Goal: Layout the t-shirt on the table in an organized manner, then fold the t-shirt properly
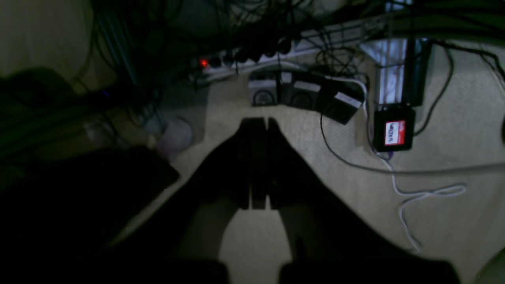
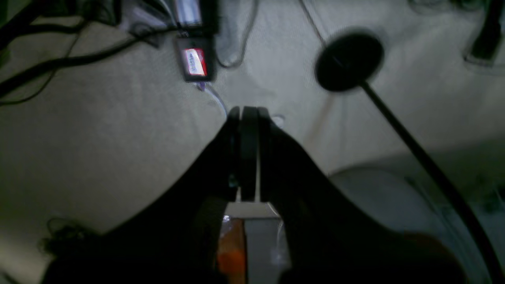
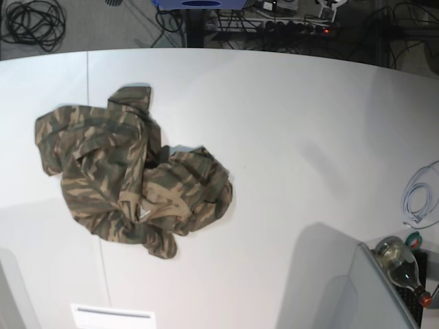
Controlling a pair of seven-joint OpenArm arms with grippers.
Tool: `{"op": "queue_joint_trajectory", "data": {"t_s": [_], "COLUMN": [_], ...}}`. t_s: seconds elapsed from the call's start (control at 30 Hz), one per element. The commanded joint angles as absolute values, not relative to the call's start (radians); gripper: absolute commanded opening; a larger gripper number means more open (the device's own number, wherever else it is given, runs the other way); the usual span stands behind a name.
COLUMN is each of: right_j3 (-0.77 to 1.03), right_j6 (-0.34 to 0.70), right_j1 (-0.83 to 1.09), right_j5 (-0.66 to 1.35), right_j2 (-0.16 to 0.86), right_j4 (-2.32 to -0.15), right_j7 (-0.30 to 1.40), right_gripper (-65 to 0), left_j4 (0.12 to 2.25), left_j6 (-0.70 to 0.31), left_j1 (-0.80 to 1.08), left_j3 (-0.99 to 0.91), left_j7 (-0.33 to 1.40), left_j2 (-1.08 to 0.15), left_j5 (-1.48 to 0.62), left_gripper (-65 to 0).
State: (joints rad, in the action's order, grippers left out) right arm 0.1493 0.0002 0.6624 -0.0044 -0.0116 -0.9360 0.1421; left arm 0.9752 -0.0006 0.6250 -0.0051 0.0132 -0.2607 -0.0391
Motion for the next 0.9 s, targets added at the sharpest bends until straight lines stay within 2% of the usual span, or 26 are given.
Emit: {"op": "queue_joint_trajectory", "data": {"t_s": [0.0, 0.2, 0.37, 0.57, 0.67, 0.87], "right_j3": [0.171, 0.205, 0.205, 0.199, 0.182, -0.012], "right_j6": [-0.002, -0.002, -0.002, -0.002, -0.001, -0.001], "right_j1": [0.699, 0.822, 0.819, 0.719, 0.613, 0.397], "right_j5": [-0.002, -0.001, -0.002, -0.004, -0.004, -0.005], "right_j2": [-0.008, -0.012, -0.005, -0.005, -0.013, -0.005], "right_j4": [-1.020, -1.395, -1.573, -1.787, -1.845, -1.856], "right_j7": [0.145, 0.200, 0.262, 0.283, 0.364, 0.604], "right_gripper": [-65.0, -65.0, -65.0, -65.0, -64.8, -64.7], "left_j4": [1.041, 1.397, 1.577, 1.607, 1.575, 1.541], "left_j6": [0.005, 0.005, 0.005, 0.005, 0.005, 0.005], "left_j1": [0.662, 0.789, 0.811, 0.745, 0.717, 0.674], "left_j3": [-0.010, -0.010, -0.010, -0.012, -0.012, -0.012], "left_j7": [-0.005, 0.002, 0.002, 0.004, 0.004, 0.004], "left_j2": [-0.292, -0.415, -0.461, -0.460, -0.460, -0.461], "left_j5": [-0.073, -0.357, -0.412, -0.412, -0.412, -0.412], "left_gripper": [-65.0, -65.0, -65.0, -65.0, -65.0, -65.0]}}
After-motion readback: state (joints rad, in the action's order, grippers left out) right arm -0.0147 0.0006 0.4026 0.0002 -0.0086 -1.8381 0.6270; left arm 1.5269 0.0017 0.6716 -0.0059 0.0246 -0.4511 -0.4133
